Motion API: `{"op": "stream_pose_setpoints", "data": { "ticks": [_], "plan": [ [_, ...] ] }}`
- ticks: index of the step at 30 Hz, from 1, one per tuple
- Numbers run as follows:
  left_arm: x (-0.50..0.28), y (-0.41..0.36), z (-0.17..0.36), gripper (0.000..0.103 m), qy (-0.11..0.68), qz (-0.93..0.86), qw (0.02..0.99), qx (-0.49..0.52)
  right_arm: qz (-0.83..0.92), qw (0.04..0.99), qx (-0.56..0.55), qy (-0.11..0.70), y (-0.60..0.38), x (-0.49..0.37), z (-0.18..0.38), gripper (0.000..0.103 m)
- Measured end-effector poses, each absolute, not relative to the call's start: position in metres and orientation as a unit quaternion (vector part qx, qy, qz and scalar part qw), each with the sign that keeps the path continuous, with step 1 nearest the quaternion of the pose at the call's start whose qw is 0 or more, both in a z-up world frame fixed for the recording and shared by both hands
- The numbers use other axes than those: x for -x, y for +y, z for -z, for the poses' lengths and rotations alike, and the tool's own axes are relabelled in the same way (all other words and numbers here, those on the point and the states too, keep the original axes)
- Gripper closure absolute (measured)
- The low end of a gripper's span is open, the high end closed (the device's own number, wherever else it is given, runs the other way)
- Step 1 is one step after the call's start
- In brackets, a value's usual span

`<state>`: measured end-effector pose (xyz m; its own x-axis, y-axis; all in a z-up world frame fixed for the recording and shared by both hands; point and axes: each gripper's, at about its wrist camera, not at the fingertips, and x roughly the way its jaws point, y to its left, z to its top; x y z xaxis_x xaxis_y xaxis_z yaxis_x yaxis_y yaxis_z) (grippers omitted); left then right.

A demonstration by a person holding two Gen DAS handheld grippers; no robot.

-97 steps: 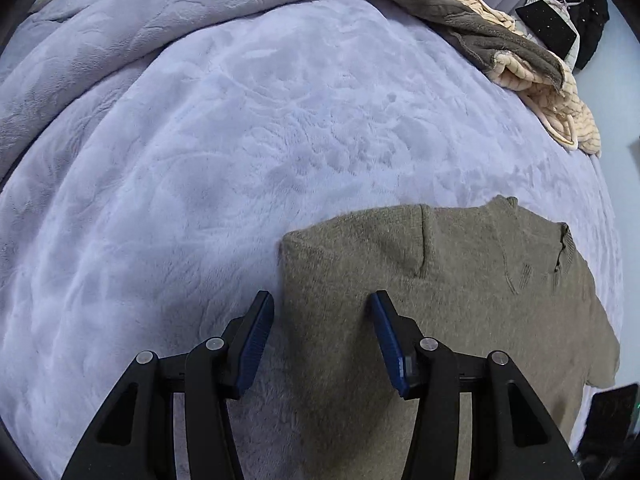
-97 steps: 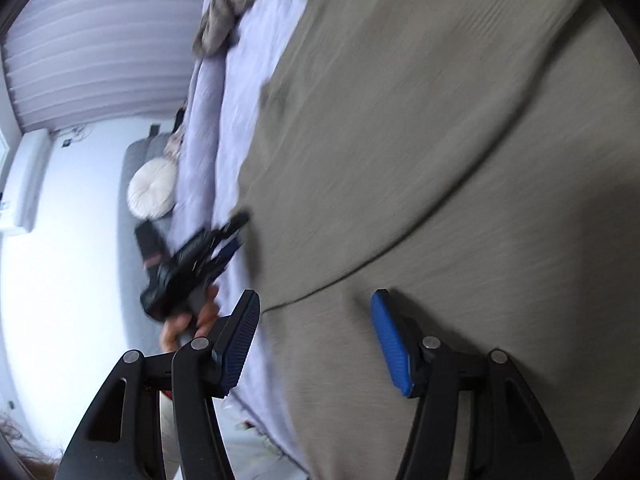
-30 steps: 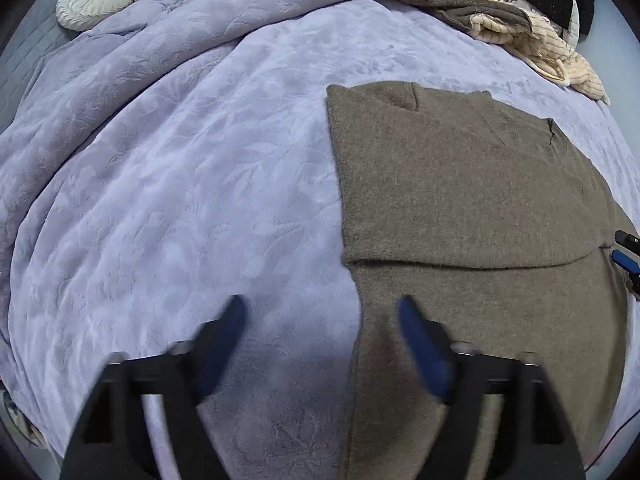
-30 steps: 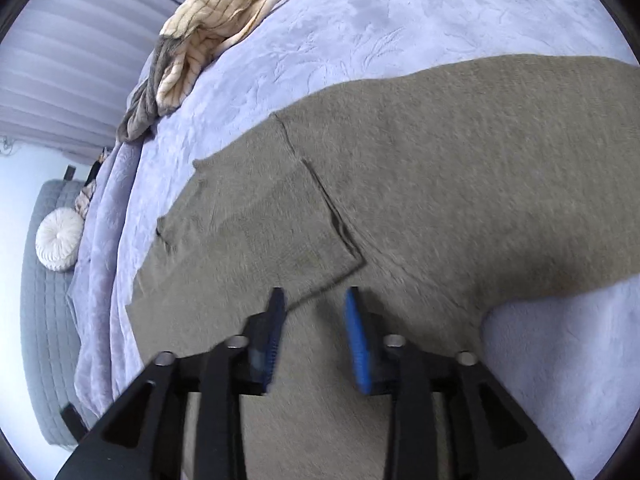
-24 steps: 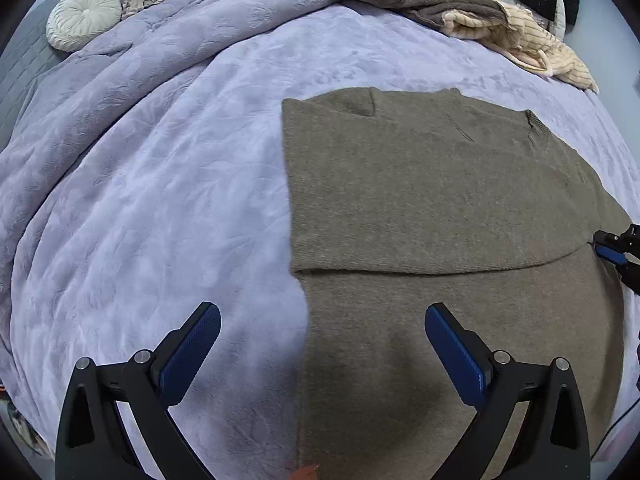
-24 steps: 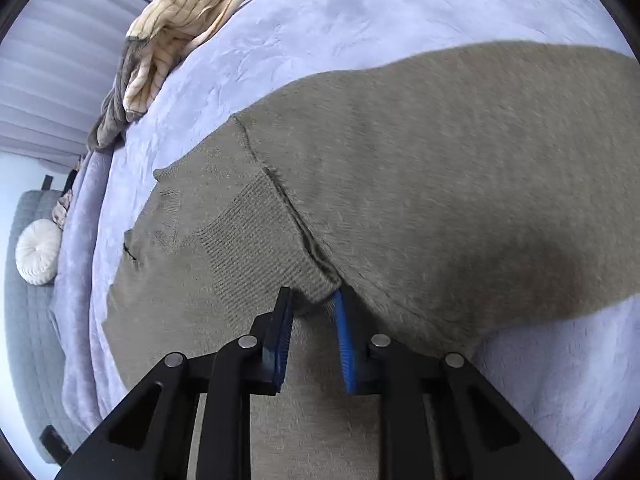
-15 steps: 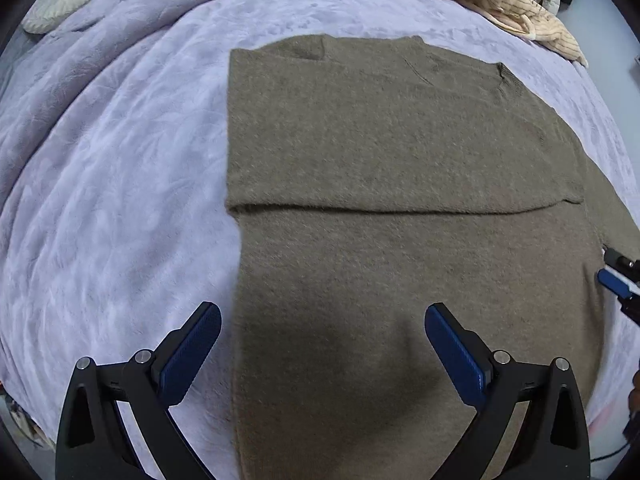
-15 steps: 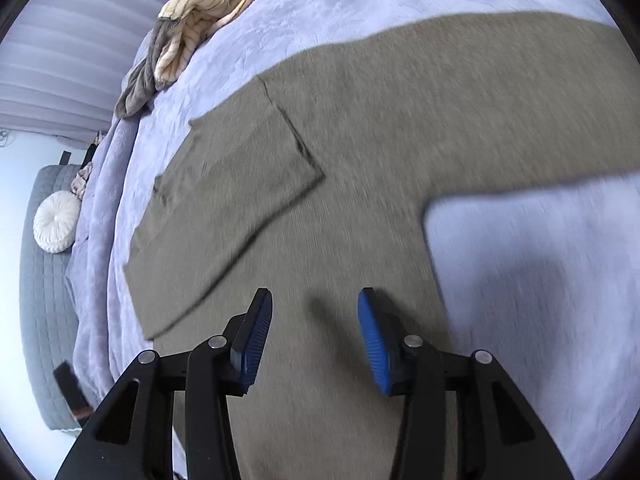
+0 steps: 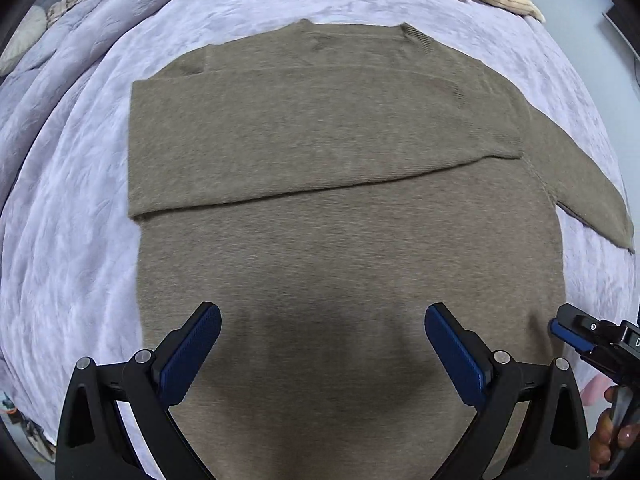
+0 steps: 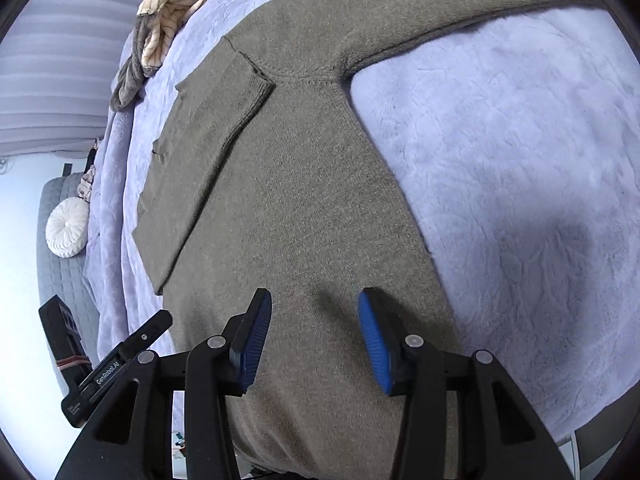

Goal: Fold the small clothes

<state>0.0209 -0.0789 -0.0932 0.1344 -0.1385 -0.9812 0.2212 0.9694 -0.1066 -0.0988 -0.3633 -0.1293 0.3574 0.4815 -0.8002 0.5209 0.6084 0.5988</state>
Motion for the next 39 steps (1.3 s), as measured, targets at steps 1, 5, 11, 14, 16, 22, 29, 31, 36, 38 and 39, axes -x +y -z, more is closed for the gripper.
{"op": "stream_pose_setpoints", "data": {
  "ticks": [1,5,11,14,16,22,29,31,36,38,39],
  "plan": [
    [-0.023,-0.083,0.092,0.001,0.647,0.122,0.752,-0.034,0.013,0.695,-0.445,0.564,-0.366,0.100,0.128,0.053],
    [-0.024,-0.108,0.090,0.001,0.644,0.131,0.752,-0.051,0.014,0.697,-0.454,0.555,-0.379,0.102,0.124,0.049],
    [-0.028,-0.134,0.095,0.001,0.656,0.141,0.740,-0.060,0.024,0.692,-0.474,0.543,-0.400,0.109,0.125,0.049],
    [-0.028,-0.145,0.097,0.001,0.658,0.143,0.736,-0.064,0.028,0.689,-0.484,0.539,-0.408,0.115,0.128,0.049],
    [-0.028,-0.153,0.099,0.001,0.660,0.146,0.734,-0.068,0.028,0.685,-0.490,0.538,-0.412,0.118,0.131,0.049],
    [-0.027,-0.175,0.112,0.001,0.677,0.163,0.714,-0.068,0.025,0.671,-0.517,0.531,-0.421,0.129,0.144,0.049],
    [-0.030,-0.200,0.114,0.001,0.673,0.163,0.717,-0.079,0.061,0.694,-0.525,0.488,-0.478,0.135,0.141,0.049],
    [-0.031,-0.207,0.116,0.001,0.674,0.166,0.715,-0.078,0.087,0.704,-0.529,0.465,-0.509,0.136,0.137,0.049],
    [-0.034,-0.225,0.118,0.001,0.674,0.160,0.717,-0.076,0.165,0.711,-0.559,0.393,-0.589,0.144,0.133,0.049],
    [-0.036,-0.228,0.118,0.001,0.673,0.160,0.719,-0.073,0.197,0.706,-0.584,0.349,-0.620,0.151,0.135,0.049],
    [-0.037,-0.230,0.118,0.001,0.672,0.159,0.720,-0.071,0.208,0.702,-0.596,0.330,-0.633,0.153,0.136,0.049]
  ]
}}
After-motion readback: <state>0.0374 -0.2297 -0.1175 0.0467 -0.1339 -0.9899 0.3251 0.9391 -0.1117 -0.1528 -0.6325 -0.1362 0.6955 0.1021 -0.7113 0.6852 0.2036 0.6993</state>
